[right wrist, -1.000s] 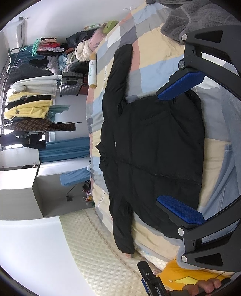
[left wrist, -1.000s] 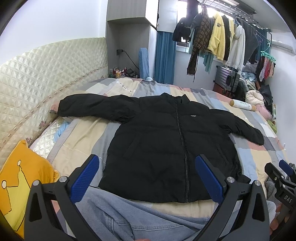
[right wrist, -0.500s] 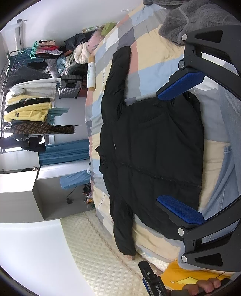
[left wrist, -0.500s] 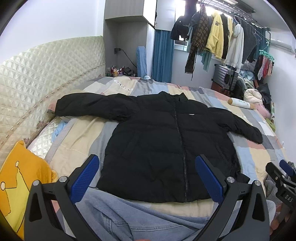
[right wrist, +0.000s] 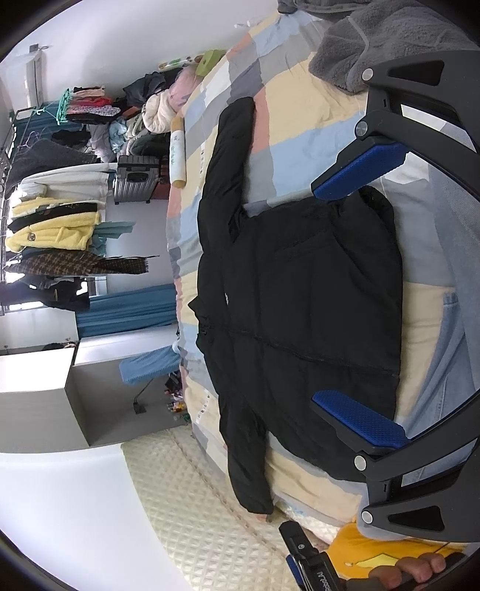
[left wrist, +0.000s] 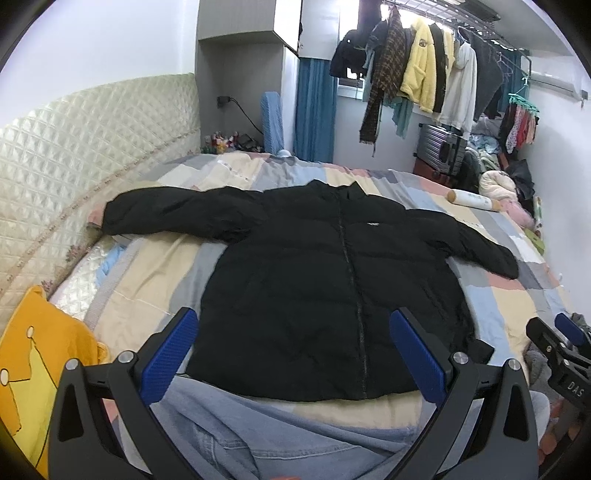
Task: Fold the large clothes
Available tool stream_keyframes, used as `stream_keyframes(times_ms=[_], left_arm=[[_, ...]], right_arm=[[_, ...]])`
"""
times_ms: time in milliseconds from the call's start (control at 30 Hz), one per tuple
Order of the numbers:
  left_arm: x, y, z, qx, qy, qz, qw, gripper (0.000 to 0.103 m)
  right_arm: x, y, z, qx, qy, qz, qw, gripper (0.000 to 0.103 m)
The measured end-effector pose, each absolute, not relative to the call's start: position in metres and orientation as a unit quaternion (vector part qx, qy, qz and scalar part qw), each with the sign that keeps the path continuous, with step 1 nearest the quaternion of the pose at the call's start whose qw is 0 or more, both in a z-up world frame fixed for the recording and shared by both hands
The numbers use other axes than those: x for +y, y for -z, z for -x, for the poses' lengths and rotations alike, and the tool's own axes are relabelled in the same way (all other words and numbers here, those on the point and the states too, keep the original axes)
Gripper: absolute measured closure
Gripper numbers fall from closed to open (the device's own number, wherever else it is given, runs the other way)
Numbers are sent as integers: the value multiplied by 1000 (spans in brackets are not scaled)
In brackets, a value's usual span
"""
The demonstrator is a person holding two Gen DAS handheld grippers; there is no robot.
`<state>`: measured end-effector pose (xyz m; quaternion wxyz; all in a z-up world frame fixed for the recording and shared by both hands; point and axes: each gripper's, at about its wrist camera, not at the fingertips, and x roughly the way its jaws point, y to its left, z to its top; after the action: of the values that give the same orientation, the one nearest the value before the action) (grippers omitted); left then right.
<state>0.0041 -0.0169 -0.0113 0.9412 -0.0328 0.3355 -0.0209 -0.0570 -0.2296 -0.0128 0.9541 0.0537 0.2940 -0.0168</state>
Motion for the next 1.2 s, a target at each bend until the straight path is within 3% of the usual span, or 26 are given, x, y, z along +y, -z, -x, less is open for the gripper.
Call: stream_keyframes(times_ms=[1200], left_arm=[[-40,-3,-46,332,60,32,941,0]], right_arm=[[-251,-3,16,283,34,-50,957,0]])
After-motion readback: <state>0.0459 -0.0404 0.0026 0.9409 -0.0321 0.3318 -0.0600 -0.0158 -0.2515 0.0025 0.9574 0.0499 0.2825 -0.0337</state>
